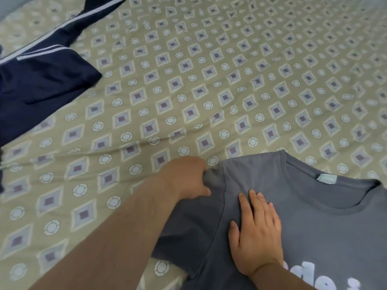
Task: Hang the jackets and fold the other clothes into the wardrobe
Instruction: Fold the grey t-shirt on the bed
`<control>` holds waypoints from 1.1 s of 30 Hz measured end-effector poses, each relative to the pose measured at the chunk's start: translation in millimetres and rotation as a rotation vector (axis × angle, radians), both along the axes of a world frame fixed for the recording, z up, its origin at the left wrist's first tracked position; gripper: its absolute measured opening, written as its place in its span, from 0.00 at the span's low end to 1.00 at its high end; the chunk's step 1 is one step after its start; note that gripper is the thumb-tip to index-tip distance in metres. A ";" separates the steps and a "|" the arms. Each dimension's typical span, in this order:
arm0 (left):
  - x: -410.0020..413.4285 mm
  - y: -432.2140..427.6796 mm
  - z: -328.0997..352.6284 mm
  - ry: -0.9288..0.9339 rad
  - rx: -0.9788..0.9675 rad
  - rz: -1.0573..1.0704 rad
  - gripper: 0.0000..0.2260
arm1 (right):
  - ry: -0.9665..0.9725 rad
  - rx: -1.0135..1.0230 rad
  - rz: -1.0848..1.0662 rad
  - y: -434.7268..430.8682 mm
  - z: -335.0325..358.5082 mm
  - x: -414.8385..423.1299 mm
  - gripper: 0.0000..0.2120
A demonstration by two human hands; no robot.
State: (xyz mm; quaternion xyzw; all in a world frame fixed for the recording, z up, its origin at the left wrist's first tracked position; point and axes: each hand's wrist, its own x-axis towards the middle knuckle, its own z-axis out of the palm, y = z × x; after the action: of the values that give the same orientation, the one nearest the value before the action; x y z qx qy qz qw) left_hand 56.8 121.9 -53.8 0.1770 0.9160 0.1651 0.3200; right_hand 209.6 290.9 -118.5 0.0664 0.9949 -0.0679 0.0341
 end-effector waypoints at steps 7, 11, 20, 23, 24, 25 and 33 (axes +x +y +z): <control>-18.2 14.4 -6.5 -0.549 0.309 0.271 0.08 | -0.007 -0.018 0.007 1.5 -2.2 0.3 0.31; -31.5 20.6 -5.8 -0.626 0.379 0.339 0.03 | 0.005 -0.029 0.010 2.2 -3.4 0.0 0.31; -39.9 -13.4 -1.2 0.145 0.183 0.414 0.05 | 0.016 -0.058 0.022 4.4 -2.3 -0.5 0.31; 18.1 -42.0 -13.9 0.215 0.117 0.739 0.16 | 0.019 -0.068 0.025 4.8 -2.3 -1.4 0.31; 36.1 -50.0 -15.1 0.222 0.085 0.803 0.18 | 0.016 -0.068 0.027 4.9 -2.5 -1.4 0.31; 51.6 -55.6 -16.2 0.215 0.033 0.837 0.19 | 0.018 -0.068 0.029 5.0 -3.0 -1.1 0.31; 106.1 -91.7 -26.4 -0.185 0.395 1.240 0.04 | 0.027 -0.084 0.028 6.0 -6.7 0.3 0.30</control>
State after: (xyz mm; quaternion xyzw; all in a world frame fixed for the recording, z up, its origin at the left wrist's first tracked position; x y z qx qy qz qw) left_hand 162.9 30.2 -80.2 -0.3431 0.7694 0.4984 0.2047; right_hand 209.9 297.0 -125.2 0.0502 0.9924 -0.1100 0.0243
